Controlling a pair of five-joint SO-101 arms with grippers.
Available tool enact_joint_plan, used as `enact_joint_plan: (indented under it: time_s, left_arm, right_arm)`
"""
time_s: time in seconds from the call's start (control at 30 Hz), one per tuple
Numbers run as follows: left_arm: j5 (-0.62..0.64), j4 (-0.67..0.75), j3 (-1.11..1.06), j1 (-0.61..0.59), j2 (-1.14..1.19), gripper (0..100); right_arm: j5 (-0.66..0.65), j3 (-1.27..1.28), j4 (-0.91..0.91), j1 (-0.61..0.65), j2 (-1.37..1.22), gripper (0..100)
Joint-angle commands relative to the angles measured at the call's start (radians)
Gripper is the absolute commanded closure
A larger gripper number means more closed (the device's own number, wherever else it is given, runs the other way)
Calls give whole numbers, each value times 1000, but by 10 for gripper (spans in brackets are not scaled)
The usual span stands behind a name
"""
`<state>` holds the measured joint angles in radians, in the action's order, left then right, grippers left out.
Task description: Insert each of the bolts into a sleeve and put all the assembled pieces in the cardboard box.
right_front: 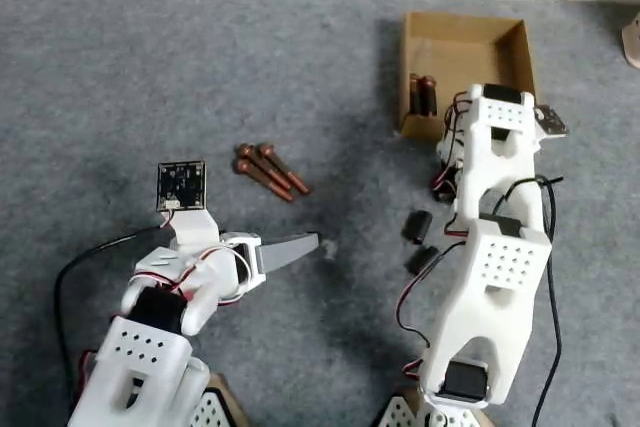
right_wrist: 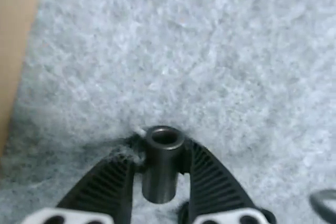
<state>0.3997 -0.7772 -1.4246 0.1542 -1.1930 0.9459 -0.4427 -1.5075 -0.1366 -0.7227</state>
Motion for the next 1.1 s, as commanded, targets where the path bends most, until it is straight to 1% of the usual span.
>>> enact_joint_plan:
  time_s: [0.0, 0.07, 0.1, 0.13, 0.23, 0.37, 0.43, 0.47, 0.5, 0.57, 0.63, 0.7, 0.77, 0.87, 1.07]
  left_arm:
    - [-2, 2, 10, -8, -12, 465]
    - [-14, 2, 10, 1, -12, 465]
    - [-55, 2, 10, 12, -12, 465]
    - [-115, 2, 7, 25, -12, 465]
    - [-318, -3, -4, 56, -12, 465]
    - [-566, -5, -61, 53, -12, 464]
    - [-634, -2, -79, 48, -12, 465]
    - [-621, 0, -77, 44, -12, 465]
    - [-571, -3, -64, 39, -12, 465]
    - [-400, -6, -13, 13, -8, 465]
    - [-241, -6, 35, -47, -4, 465]
    - [-126, -6, 79, -97, -2, 465]
    - [-41, -6, 104, -128, -1, 465]
    - [69, -25, 130, -142, -1, 465]
    - [247, -222, 292, -143, 1, 463]
  right_arm:
    - [-3, -73, -117, 51, 53, 994]
    - [-57, -134, -194, 58, 73, 994]
    - [-81, -165, -236, 58, 82, 994]
    - [-101, -193, -259, 59, 94, 994]
    - [-117, -255, -254, 53, 159, 994]
    - [-118, -246, -254, 50, 266, 994]
    - [-118, -216, -254, 51, 320, 994]
    - [-118, -202, -254, 54, 346, 994]
    - [-118, -186, -254, 56, 369, 994]
    - [-118, -160, -252, 56, 406, 994]
    - [-118, -137, -252, 58, 432, 994]
    - [-118, -125, -252, 58, 447, 994]
    - [-118, -116, -252, 58, 455, 994]
    - [-118, -116, -252, 58, 455, 994]
    - [-118, -119, -252, 58, 458, 994]
